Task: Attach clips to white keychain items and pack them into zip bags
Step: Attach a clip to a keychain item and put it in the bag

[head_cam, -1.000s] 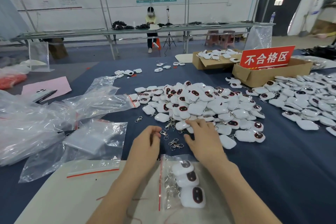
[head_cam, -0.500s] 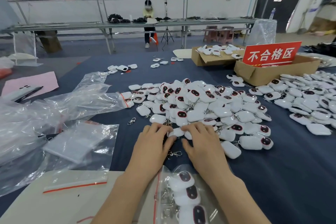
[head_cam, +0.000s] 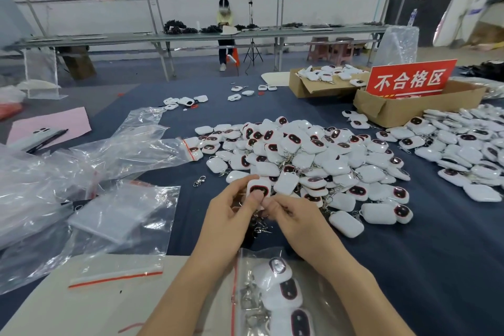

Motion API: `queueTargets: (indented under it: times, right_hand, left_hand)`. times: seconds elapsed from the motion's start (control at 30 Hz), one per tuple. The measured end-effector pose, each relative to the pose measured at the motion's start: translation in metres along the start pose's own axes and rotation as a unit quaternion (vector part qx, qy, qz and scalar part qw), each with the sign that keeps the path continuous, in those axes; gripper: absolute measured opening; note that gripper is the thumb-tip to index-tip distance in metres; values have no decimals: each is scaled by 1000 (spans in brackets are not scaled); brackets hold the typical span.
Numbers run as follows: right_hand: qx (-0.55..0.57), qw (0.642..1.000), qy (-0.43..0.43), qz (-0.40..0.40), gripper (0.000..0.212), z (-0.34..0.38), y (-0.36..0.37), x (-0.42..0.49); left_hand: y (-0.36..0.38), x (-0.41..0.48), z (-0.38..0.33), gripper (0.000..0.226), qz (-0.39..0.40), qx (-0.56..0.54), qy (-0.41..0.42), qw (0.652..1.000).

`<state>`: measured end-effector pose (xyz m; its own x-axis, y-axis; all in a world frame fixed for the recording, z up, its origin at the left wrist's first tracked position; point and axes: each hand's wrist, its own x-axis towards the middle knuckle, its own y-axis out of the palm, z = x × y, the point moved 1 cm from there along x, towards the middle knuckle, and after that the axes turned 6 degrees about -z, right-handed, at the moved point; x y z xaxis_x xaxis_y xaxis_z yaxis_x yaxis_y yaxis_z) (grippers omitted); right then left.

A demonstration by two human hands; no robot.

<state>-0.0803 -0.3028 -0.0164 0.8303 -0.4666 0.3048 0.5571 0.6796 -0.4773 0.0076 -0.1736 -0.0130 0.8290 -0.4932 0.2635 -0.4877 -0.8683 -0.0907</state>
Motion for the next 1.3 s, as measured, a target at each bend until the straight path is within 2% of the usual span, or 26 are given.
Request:
queueTargets:
  times: [0.1, 0.27, 0.37, 0.73, 0.87, 1.03, 1.17, 1.3]
  right_hand:
    - [52, 998, 12, -15, 12, -1, 1, 1]
    - [134, 990, 30, -26, 24, 0, 2, 4]
    - [176, 983, 52, -29, 22, -1, 1, 5]
    - [192, 979, 61, -31, 16, -5, 2, 4]
    - [218, 972, 84, -34, 14, -6, 1, 5]
    - [233, 966, 107, -40, 11, -10, -2, 8]
    - [233, 965, 110, -44, 12, -12, -2, 8]
    - [239, 965, 99, -41, 12, -12, -2, 8]
  left_hand:
    - [1, 1, 1, 16, -9, 6, -10, 1000]
    - [0, 2, 4, 15, -13, 3, -29, 999]
    - [-1, 2, 5, 15, -10, -1, -34, 999]
    - [-1, 2, 3, 14, -9, -16, -59, 998]
    - [0, 1, -1, 14, 23, -38, -58, 997]
    - [3, -1, -4, 25, 69, -14, -29, 997]
    - [3, -3, -8, 35, 80, 4, -17, 997]
    - [4, -4, -8, 35, 81, 1, -12, 997]
